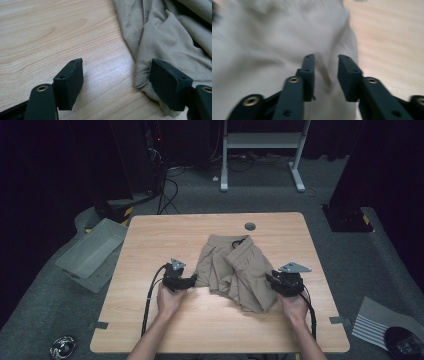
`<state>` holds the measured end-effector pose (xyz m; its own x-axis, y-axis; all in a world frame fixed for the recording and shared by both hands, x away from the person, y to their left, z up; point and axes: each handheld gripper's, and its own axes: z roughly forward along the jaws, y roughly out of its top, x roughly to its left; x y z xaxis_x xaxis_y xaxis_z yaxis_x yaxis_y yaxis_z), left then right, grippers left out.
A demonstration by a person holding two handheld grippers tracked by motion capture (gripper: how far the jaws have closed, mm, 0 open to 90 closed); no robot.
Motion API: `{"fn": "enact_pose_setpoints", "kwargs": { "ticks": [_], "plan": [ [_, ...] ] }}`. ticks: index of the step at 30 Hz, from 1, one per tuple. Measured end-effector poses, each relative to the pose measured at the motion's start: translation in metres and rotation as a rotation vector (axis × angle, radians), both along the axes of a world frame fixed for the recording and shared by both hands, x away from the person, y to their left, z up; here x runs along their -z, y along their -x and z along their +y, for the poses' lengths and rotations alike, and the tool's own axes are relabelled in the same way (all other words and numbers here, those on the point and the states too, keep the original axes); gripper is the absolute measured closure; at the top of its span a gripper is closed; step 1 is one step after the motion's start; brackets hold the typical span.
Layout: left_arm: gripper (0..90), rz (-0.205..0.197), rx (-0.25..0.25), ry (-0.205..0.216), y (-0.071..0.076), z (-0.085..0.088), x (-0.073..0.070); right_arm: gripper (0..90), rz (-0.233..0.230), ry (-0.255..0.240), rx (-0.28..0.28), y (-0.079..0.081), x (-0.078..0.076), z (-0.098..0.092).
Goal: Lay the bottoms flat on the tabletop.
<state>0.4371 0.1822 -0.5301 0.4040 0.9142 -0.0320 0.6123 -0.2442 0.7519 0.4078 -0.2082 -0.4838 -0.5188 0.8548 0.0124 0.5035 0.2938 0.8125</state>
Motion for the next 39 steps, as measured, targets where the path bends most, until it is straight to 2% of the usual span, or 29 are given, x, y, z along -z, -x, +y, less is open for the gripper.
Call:
{"fn": "enact_pose_setpoints", "kwargs": {
  "ticks": [1, 3, 6, 8, 11, 14, 16, 18, 19, 20, 22, 24, 25, 26, 28, 33, 36, 39],
  "plan": [
    [27.7, 0.006, 0.003, 0.006, 0.000, 0.000, -0.001, 59.8, -0.028, -0.017, -0.024, 0.004, -0.006, 0.005],
    [27.9, -0.001, 0.020, 0.020, 0.004, -0.002, -0.006, 55.6, -0.045, -0.027, -0.063, 0.008, -0.013, 0.013],
    [27.3, -0.035, 0.074, 0.053, 0.011, -0.010, -0.018, 51.2, -0.035, -0.023, -0.127, 0.010, -0.015, 0.030],
    [26.7, -0.037, 0.103, 0.051, 0.013, -0.018, -0.024, 50.2, -0.028, -0.022, -0.156, 0.009, -0.013, 0.040],
    [26.4, -0.001, 0.143, 0.045, 0.010, -0.031, -0.022, 49.6, -0.004, -0.016, -0.178, 0.006, -0.007, 0.052],
    [27.2, 0.033, 0.170, 0.008, 0.005, -0.045, -0.013, 50.2, 0.045, 0.029, -0.176, 0.001, 0.004, 0.062],
    [28.4, 0.042, 0.163, -0.010, 0.002, -0.051, -0.008, 57.7, 0.077, 0.055, -0.181, -0.002, 0.012, 0.064],
    [28.8, 0.044, 0.159, -0.008, 0.001, -0.052, -0.008, 72.3, 0.110, 0.072, -0.201, -0.004, 0.019, 0.064],
    [29.2, 0.048, 0.162, -0.011, 0.000, -0.051, -0.008, 81.3, 0.111, 0.098, -0.210, -0.004, 0.022, 0.064],
    [29.2, 0.050, 0.168, -0.016, 0.000, -0.050, -0.008, 86.1, 0.110, 0.115, -0.220, -0.003, 0.023, 0.064],
    [29.3, 0.054, 0.177, -0.027, 0.000, -0.047, -0.008, 89.7, 0.118, 0.119, -0.231, -0.002, 0.022, 0.062],
    [29.9, 0.057, 0.173, -0.038, 0.001, -0.043, -0.009, 90.0, 0.102, 0.133, -0.237, 0.000, 0.017, 0.059],
    [31.4, 0.054, 0.170, -0.050, 0.001, -0.041, -0.009, 90.0, 0.093, 0.137, -0.235, 0.001, 0.014, 0.058],
    [31.3, 0.064, 0.167, -0.037, 0.000, -0.037, -0.008, 90.0, 0.080, 0.146, -0.233, 0.003, 0.011, 0.056],
    [31.5, 0.066, 0.162, -0.039, 0.000, -0.030, -0.009, 90.0, 0.053, 0.147, -0.216, 0.005, 0.004, 0.050],
    [31.7, 0.060, 0.121, -0.033, 0.004, -0.007, -0.008, 90.0, 0.008, 0.115, -0.125, 0.004, -0.008, 0.021],
    [31.8, 0.061, 0.086, -0.027, 0.006, 0.010, -0.007, 90.0, 0.006, 0.102, -0.054, -0.002, -0.007, 0.001],
    [31.9, 0.070, 0.058, -0.030, 0.006, 0.024, -0.008, 90.0, 0.044, 0.092, 0.018, -0.011, 0.004, -0.016]
  ]
}}
